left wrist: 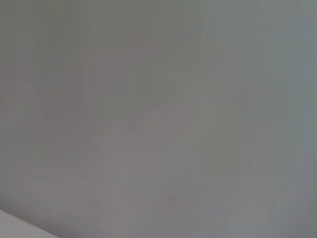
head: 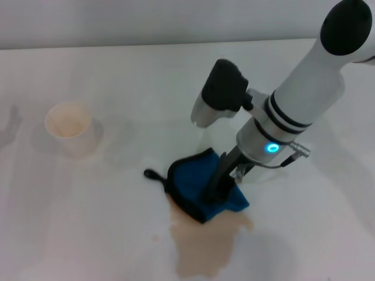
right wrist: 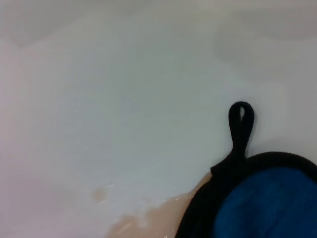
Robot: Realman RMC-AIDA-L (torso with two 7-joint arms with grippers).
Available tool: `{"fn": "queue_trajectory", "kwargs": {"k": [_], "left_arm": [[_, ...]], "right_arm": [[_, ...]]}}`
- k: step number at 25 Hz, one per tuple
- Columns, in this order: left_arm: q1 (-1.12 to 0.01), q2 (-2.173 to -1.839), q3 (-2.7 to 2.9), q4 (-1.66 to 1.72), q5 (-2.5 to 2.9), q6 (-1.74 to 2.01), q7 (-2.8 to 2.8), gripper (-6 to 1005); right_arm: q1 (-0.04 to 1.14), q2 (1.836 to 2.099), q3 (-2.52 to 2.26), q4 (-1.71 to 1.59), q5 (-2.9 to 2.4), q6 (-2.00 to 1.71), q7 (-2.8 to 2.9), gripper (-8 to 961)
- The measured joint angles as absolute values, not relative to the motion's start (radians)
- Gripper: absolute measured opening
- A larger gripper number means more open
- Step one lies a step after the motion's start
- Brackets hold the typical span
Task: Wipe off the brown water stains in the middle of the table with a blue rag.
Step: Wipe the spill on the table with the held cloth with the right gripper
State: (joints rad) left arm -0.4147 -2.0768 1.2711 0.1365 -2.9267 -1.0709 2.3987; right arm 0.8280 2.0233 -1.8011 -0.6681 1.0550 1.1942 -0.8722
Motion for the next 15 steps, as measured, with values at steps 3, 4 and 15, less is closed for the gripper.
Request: {"fn": "queue_trajectory", "kwargs": {"k": [3, 4, 15], "left_arm": [[-0.417, -2.078, 1.273, 0.137, -2.926, -1.072, 2.399, 876], [-0.417, -2.078, 1.274, 0.137, -2.925, -1.073, 2.399, 876], [-0.417, -2.078, 1.277, 0.137, -2.923, -1.076, 2.399, 878]], "right_arm": [[0.827, 2.025, -1.808, -0.672, 1.063, 1.22, -0.885, 46], [0.827, 2.026, -1.808, -0.675, 1.063, 1.226, -0.886, 46], [0.793, 2.029, -1.842, -0.758, 1.06, 1.268, -0.92, 45]]}}
